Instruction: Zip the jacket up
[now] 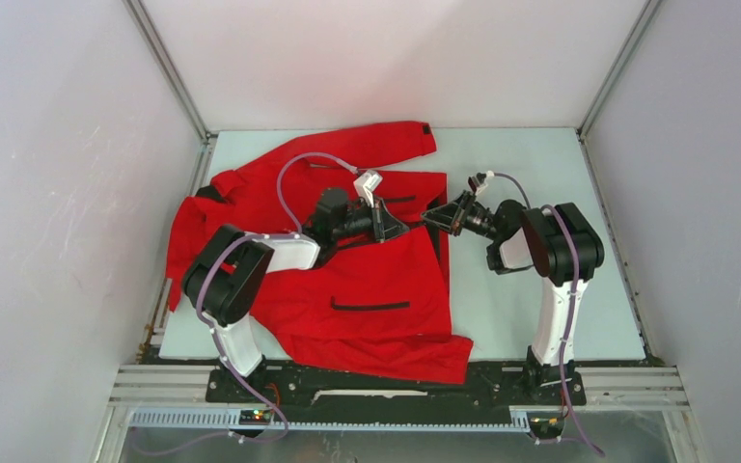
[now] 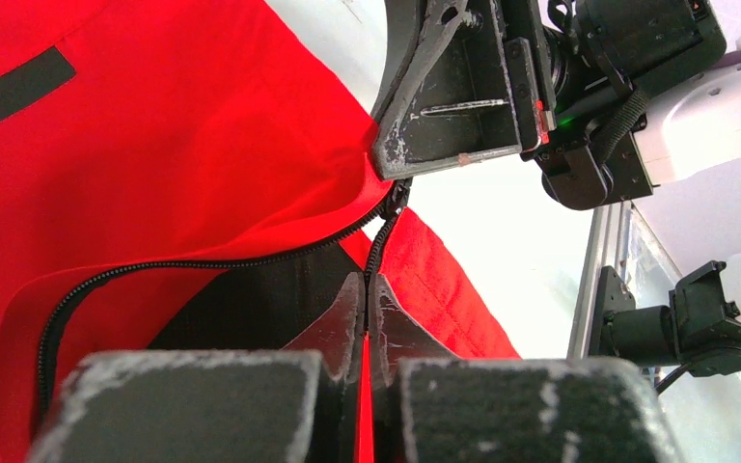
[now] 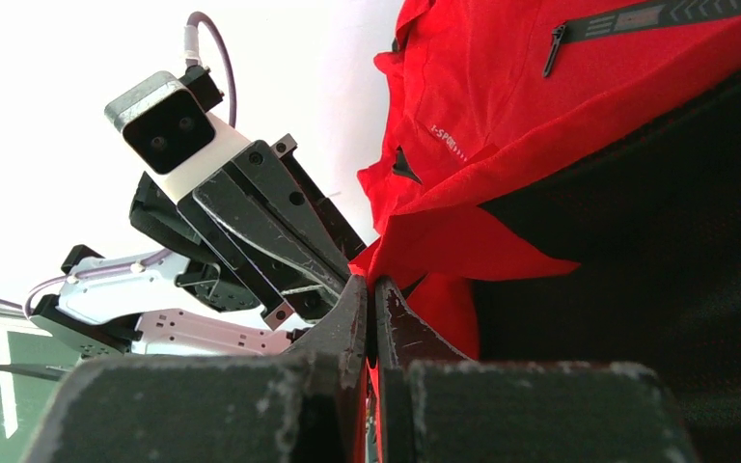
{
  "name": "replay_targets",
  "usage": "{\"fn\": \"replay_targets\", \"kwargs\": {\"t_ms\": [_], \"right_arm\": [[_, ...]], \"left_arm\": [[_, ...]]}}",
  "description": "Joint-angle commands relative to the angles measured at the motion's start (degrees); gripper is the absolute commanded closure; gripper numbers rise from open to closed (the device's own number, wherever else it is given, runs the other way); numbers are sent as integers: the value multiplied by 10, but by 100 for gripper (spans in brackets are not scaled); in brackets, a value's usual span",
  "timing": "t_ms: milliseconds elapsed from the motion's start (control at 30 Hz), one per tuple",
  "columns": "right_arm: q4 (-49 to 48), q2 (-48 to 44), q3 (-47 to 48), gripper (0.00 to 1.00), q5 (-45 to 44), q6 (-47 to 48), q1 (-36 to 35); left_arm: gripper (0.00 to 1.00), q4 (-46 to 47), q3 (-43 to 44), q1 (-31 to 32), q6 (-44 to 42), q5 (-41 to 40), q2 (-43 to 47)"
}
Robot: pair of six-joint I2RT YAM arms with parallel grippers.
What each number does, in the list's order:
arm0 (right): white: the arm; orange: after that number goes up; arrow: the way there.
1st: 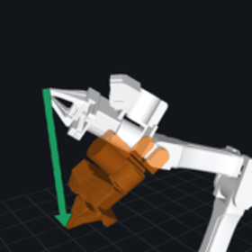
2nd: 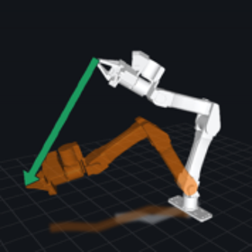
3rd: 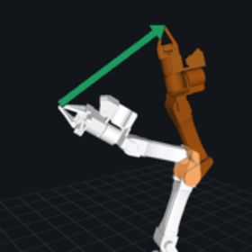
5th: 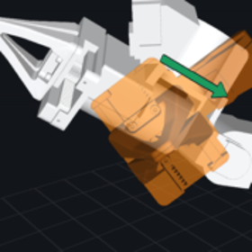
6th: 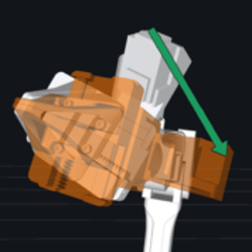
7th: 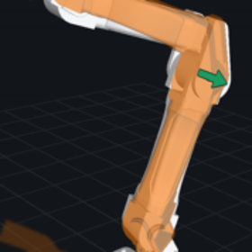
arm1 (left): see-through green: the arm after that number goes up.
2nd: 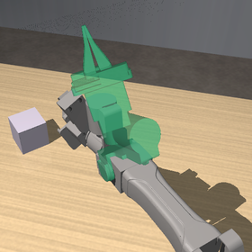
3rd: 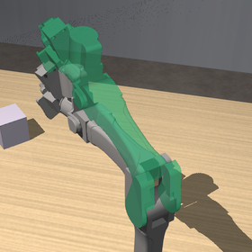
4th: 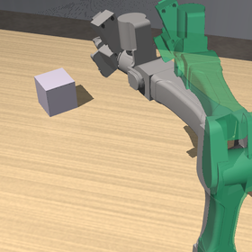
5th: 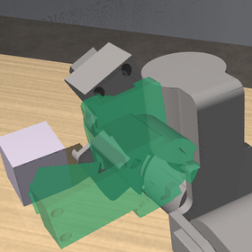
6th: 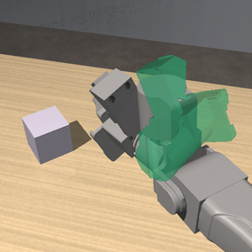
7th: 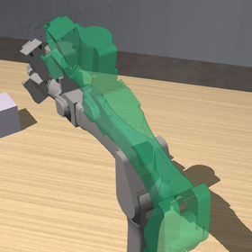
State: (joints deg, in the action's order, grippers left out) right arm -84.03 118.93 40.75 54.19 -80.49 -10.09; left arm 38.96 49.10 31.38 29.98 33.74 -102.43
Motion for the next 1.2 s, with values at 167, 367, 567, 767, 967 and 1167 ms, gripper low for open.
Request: {"fn": "replay_targets", "kwargs": {"t_ms": [167, 367, 567, 767, 967, 1167], "right_arm": [[-34, 5, 18, 100, 0, -4, -17], [-33, 5, 21, 100, 5, -2, -22], [-34, 9, 24, 100, 10, 2, -21], [-34, 12, 26, 100, 12, 3, -22], [-34, 12, 27, 100, 14, 3, -23], [-33, 9, 27, 100, 15, 0, -23]], "left_arm": [[100, 32, 15, 1, 8, 12, -1], [100, 21, 25, 2, 9, 8, 2], [100, 30, 12, 3, 8, 9, 27], [100, 17, 9, 4, 2, 8, 45], [100, 2, 12, 5, -6, 8, 55], [100, -19, 8, 11, -18, 8, 54]]}}
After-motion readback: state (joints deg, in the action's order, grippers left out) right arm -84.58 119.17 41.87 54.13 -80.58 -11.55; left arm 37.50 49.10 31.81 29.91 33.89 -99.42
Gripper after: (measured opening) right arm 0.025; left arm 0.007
